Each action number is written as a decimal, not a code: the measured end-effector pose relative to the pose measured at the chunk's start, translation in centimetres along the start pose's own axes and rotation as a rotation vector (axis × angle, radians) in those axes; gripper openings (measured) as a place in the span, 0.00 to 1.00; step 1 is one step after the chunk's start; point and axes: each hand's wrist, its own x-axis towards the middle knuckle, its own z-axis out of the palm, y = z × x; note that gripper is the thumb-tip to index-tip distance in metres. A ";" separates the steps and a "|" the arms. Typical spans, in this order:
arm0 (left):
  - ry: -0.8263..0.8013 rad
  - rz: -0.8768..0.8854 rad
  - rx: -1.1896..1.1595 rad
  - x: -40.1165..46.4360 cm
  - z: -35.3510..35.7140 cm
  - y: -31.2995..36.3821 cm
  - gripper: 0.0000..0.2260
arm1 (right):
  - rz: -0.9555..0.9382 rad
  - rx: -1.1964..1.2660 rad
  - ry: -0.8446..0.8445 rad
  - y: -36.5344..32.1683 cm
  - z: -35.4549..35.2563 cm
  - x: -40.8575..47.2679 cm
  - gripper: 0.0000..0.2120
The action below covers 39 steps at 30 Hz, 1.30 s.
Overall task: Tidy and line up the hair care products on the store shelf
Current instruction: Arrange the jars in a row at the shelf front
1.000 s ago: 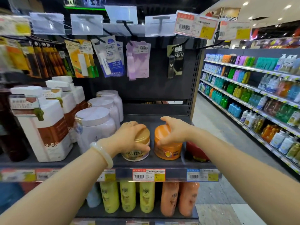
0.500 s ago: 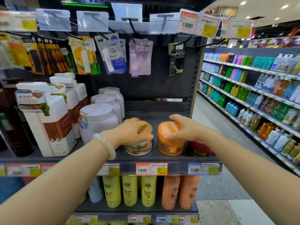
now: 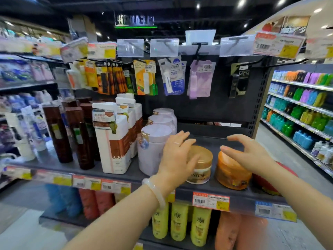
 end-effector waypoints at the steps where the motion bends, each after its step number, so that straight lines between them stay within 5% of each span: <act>1: 0.167 -0.024 -0.045 -0.7 -0.4 -0.9 0.20 | -0.037 0.024 0.026 -0.8 0.5 0.1 0.23; 3: 0.383 -0.148 -0.107 -2.1 -1.2 -2.3 0.23 | -0.105 0.072 0.017 -2.8 2.0 0.5 0.22; 6: 0.439 -0.385 -0.150 -3.3 -2.8 -3.5 0.32 | -0.183 0.097 -0.071 -6.4 4.8 1.4 0.26; 11: 0.125 -0.672 -0.346 -3.1 -3.6 -5.8 0.52 | -0.188 0.187 -0.230 -11.1 8.1 2.7 0.31; 29: 0.059 -0.704 -0.411 -2.7 -3.3 -7.2 0.54 | -0.100 0.132 -0.221 -12.1 9.6 2.8 0.37; 39: 0.055 -0.569 -0.231 -3.4 -4.3 -5.6 0.43 | -0.168 0.199 -0.120 -12.3 10.2 0.6 0.32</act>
